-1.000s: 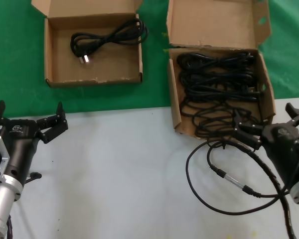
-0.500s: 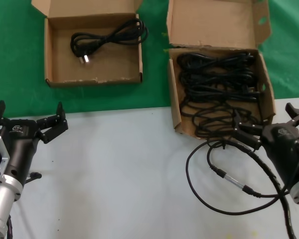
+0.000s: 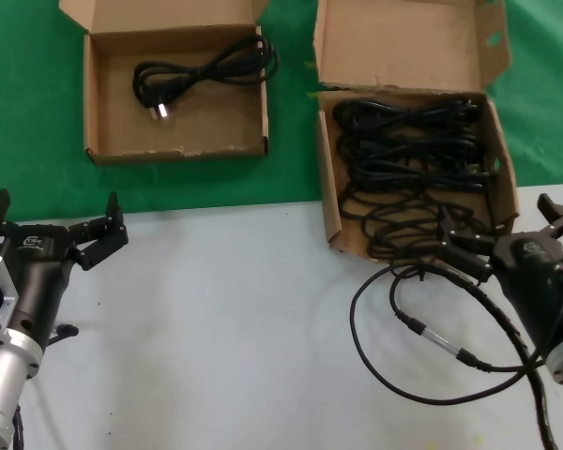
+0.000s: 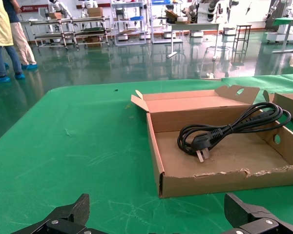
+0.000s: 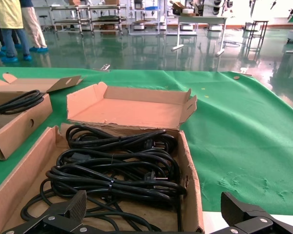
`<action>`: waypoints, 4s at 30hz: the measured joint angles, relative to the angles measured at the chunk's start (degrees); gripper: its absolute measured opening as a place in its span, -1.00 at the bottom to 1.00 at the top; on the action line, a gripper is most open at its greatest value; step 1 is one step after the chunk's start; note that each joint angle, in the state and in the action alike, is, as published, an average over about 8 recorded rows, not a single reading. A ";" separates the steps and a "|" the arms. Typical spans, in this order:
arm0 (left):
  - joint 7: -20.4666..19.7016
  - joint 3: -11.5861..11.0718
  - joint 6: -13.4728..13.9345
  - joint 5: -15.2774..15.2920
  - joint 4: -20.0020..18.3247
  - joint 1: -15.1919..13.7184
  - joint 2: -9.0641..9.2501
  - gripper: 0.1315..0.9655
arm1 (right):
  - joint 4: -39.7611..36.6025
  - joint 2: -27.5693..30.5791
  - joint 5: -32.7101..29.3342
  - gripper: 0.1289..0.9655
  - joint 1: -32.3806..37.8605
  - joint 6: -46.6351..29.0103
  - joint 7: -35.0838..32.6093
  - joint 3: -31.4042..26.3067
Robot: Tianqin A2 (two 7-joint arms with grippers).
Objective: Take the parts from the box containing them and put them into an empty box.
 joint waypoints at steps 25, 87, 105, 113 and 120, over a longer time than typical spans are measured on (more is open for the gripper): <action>0.00 0.00 0.00 0.00 0.00 0.00 0.00 1.00 | 0.00 0.00 0.00 1.00 0.00 0.00 0.00 0.00; 0.00 0.00 0.00 0.00 0.00 0.00 0.00 1.00 | 0.00 0.00 0.00 1.00 0.00 0.00 0.00 0.00; 0.00 0.00 0.00 0.00 0.00 0.00 0.00 1.00 | 0.00 0.00 0.00 1.00 0.00 0.00 0.00 0.00; 0.00 0.00 0.00 0.00 0.00 0.00 0.00 1.00 | 0.00 0.00 0.00 1.00 0.00 0.00 0.00 0.00; 0.00 0.00 0.00 0.00 0.00 0.00 0.00 1.00 | 0.00 0.00 0.00 1.00 0.00 0.00 0.00 0.00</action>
